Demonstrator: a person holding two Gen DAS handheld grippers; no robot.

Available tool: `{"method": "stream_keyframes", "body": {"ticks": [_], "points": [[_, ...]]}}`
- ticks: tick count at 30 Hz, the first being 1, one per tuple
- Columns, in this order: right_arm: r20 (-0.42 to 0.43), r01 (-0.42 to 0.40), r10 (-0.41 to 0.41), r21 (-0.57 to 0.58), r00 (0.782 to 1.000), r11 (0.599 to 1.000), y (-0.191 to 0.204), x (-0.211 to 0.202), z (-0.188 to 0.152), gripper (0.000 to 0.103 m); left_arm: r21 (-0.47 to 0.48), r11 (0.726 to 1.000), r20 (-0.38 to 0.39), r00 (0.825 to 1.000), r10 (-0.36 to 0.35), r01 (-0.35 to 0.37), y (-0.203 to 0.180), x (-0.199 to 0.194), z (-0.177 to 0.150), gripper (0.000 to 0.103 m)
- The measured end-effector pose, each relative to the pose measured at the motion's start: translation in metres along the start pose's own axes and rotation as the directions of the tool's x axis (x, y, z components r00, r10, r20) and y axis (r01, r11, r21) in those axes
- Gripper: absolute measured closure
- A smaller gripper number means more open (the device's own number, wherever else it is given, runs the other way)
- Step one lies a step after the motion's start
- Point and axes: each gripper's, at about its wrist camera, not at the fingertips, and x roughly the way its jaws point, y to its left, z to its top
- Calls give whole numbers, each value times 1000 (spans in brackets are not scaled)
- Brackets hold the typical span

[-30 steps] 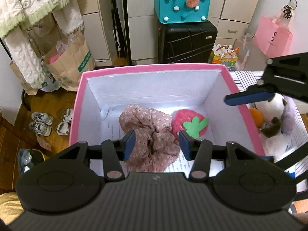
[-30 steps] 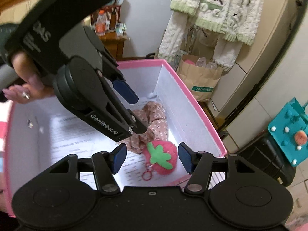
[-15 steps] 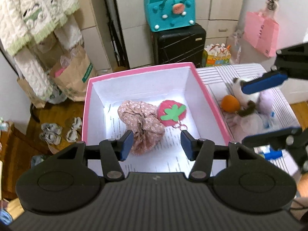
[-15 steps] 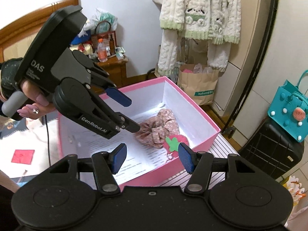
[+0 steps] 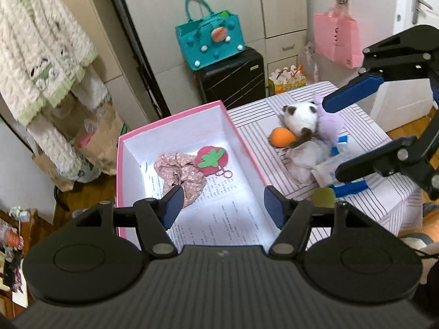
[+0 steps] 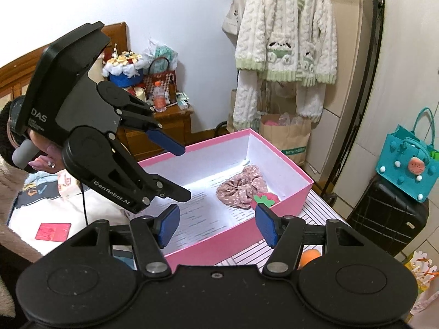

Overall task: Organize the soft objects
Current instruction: 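Grasp the green sponge with the left gripper while the right grasps a white tissue pack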

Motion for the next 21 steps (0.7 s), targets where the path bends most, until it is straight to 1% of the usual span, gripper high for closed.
{"method": "stream_keyframes", "body": {"ticks": [4, 7, 12, 14, 18, 21], "points": [[17, 4, -4, 3, 1000, 1000, 10, -17, -11, 37, 41, 999, 18, 1000, -7, 6, -18, -17, -3, 35], [29, 10, -10, 3, 1000, 1000, 17, -30, -20, 33, 70, 997, 28, 1000, -12, 10, -32, -27, -6, 33], [45, 20, -20, 8, 999, 1000, 26, -48, -39, 32, 110, 994, 40, 999, -33, 29, -54, -38, -13, 31], [51, 24, -24, 12, 998, 1000, 30, -54, -48, 30, 121, 992, 39, 998, -52, 47, -63, -39, -16, 30], [46, 39, -41, 44, 998, 998, 30, -63, -71, 30, 146, 985, 43, 994, -96, 89, -81, -40, -23, 30], [39, 46, -50, 76, 998, 996, 28, -66, -87, 30, 119, 981, 53, 986, -158, 151, -89, -39, -29, 30]]}}
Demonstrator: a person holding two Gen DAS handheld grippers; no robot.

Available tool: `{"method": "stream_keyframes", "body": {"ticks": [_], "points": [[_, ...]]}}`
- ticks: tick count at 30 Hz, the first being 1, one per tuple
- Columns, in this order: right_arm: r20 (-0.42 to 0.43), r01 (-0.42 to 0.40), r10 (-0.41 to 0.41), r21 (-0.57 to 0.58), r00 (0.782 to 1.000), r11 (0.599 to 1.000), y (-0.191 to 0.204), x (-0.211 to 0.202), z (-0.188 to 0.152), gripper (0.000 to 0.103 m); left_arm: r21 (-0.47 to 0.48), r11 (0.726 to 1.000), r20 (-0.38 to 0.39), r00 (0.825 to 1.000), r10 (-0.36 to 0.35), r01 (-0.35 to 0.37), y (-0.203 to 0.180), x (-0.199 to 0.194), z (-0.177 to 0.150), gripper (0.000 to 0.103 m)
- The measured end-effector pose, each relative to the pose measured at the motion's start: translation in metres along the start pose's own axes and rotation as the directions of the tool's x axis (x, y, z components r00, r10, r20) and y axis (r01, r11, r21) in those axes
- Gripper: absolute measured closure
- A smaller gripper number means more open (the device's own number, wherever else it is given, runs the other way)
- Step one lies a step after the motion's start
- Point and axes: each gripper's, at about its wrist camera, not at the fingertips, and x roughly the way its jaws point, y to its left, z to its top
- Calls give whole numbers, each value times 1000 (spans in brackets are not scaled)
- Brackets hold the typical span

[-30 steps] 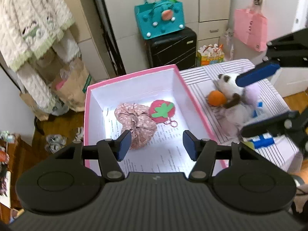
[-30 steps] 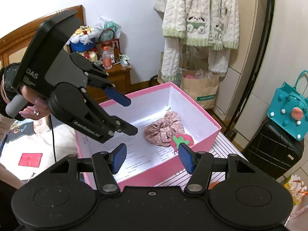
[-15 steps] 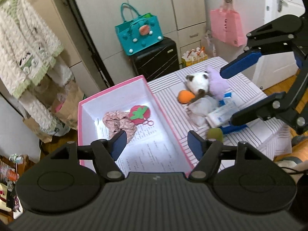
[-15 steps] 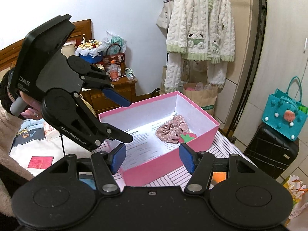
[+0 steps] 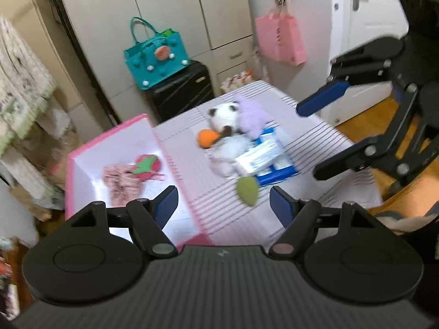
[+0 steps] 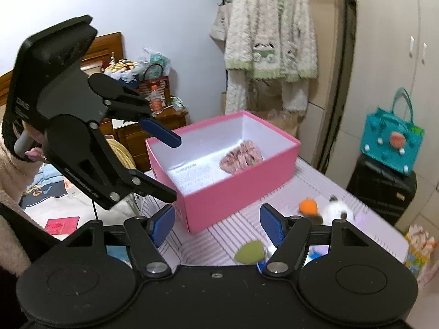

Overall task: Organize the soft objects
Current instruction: 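Grasp the green sponge with the left gripper while the right grasps a white tissue pack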

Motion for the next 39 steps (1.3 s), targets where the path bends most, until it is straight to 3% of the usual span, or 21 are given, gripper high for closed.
{"method": "stream_keyframes", "body": {"ticks": [3, 9, 17, 21, 27, 32, 39], "points": [[-7, 7, -7, 32, 1000, 999, -6, -2, -13, 30, -15, 999, 9, 999, -51, 52, -8, 5, -3, 30], [-29, 53, -51, 66, 998, 996, -15, -5, -44, 29, 11, 996, 23, 996, -92, 91, -32, 23, -7, 32], [-35, 73, -70, 87, 997, 994, -31, 3, -78, 28, -30, 989, 15, 989, -148, 148, -49, 64, -8, 33], [-32, 68, -65, 109, 997, 992, -44, 12, -89, 28, -68, 993, 35, 995, -92, 94, -54, 88, -13, 33], [-23, 76, -74, 138, 997, 987, -65, 34, -104, 28, -104, 992, 26, 996, 82, -78, -53, 125, -20, 36], [-33, 75, -71, 148, 997, 986, -84, 55, -112, 28, -183, 977, -5, 994, 108, -107, -38, 147, -20, 45], [-36, 114, -110, 113, 993, 987, -101, 83, -115, 28, -213, 971, -66, 993, 96, -108, -37, 171, -21, 63]]}}
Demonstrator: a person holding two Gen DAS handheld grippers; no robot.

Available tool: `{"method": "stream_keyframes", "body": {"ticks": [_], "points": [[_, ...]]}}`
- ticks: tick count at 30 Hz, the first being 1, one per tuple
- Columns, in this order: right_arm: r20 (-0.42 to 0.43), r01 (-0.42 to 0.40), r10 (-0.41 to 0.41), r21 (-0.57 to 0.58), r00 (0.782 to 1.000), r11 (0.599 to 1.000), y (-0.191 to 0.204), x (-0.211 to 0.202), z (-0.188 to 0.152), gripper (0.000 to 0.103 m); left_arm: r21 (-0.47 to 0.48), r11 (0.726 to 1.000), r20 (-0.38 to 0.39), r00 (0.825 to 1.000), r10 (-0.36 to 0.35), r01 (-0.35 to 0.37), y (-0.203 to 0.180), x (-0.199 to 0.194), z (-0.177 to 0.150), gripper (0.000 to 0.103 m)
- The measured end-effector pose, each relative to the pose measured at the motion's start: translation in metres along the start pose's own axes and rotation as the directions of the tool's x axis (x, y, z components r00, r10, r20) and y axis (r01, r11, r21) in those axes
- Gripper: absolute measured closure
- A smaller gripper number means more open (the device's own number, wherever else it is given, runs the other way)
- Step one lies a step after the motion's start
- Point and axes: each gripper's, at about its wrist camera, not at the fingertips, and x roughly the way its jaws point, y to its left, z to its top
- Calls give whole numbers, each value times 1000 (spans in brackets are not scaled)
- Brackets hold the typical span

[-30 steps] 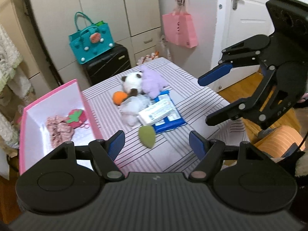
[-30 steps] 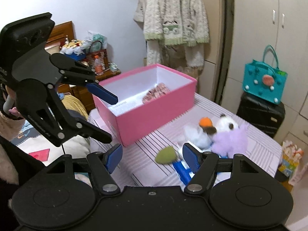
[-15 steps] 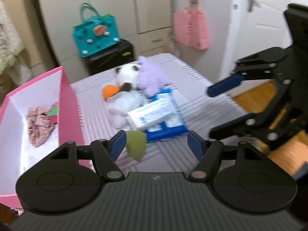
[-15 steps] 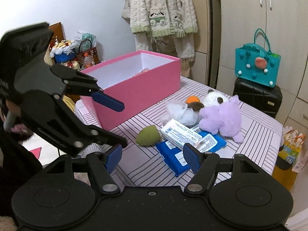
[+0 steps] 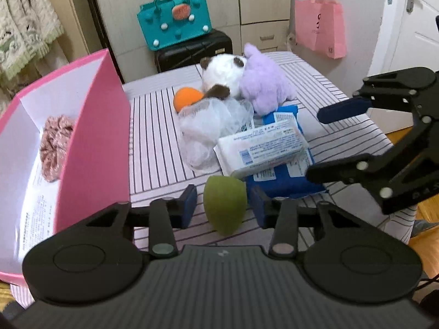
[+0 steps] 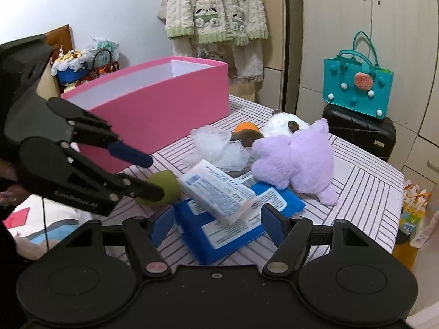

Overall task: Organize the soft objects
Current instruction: 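Grasp the green sponge with the left gripper while the right grasps a white tissue pack, then carry the green sponge and white tissue pack over the pink box with both grippers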

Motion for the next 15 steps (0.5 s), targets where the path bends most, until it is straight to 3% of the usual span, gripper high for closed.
{"method": "stream_keyframes", "body": {"ticks": [8, 15], "points": [[-6, 12, -13, -60, 1000, 998, -2, 27, 5, 28, -89, 996, -25, 999, -22, 20, 5, 9, -2, 63], [16, -9, 11, -137, 1000, 991, -4, 50, 5, 27, -71, 997, -34, 999, -12, 10, 5, 13, 0, 66]]}}
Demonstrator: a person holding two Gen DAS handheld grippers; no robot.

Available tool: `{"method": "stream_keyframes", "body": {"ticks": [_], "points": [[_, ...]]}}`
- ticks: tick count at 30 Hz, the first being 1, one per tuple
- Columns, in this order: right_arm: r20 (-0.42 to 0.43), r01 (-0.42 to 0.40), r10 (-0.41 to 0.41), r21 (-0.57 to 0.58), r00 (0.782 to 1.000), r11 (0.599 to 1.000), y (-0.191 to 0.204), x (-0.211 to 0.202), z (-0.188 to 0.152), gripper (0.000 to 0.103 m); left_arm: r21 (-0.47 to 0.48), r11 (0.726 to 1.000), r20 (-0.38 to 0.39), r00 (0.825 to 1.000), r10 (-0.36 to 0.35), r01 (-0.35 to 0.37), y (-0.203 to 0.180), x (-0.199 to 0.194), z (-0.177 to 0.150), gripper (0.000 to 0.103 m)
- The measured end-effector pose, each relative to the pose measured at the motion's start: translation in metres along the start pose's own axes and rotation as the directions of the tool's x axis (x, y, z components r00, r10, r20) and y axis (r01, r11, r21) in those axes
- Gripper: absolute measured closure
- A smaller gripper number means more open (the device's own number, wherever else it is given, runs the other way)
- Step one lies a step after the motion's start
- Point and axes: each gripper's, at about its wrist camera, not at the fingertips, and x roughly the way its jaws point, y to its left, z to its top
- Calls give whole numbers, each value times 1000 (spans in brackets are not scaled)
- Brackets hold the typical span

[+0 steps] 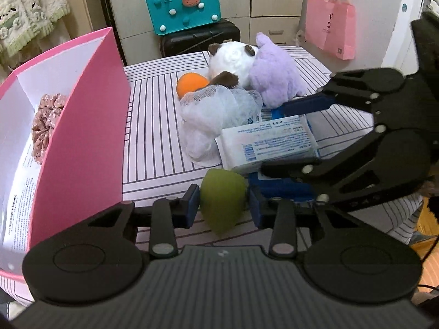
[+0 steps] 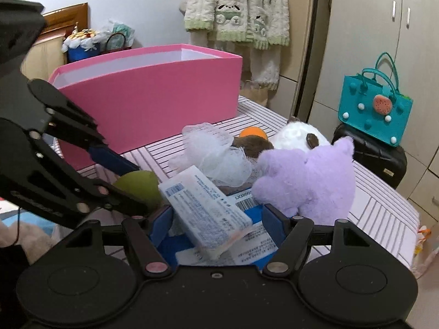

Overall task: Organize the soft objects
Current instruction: 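Carry the green sponge and white tissue pack over the pink box with both grippers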

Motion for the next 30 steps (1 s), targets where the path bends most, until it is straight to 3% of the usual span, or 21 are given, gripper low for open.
{"method": "stream_keyframes", "body": {"ticks": [5, 10, 13, 17, 24, 25, 30], "points": [[45, -27, 26, 20, 999, 999, 1, -4, -5, 41, -24, 1000, -14, 1000, -15, 14, 3, 2, 0, 66], [35, -13, 10, 85, 999, 996, 2, -16, -7, 50, -22, 1000, -26, 1000, -16, 16, 2, 3, 2, 64], [-44, 23, -17, 153, 999, 988, 1, -19, -6, 51, -36, 999, -41, 999, -20, 18, 6, 6, 3, 64], [-77, 14, -1, 176, 997, 984, -1, -21, -3, 51, -75, 996, -49, 998, -44, 40, 13, 10, 4, 67], [-80, 27, -21, 76, 997, 997, 6, -2, 7, 52, -99, 994, -47, 997, -57, 52, 16, 12, 4, 68], [-79, 32, -26, 70, 997, 997, 7, -2, 8, 56, -101, 993, -48, 997, -59, 54, 17, 11, 4, 68], [-60, 38, -33, 87, 998, 996, 13, -15, 9, 57, -89, 994, -52, 996, -68, 63, 19, 6, 5, 68]]}}
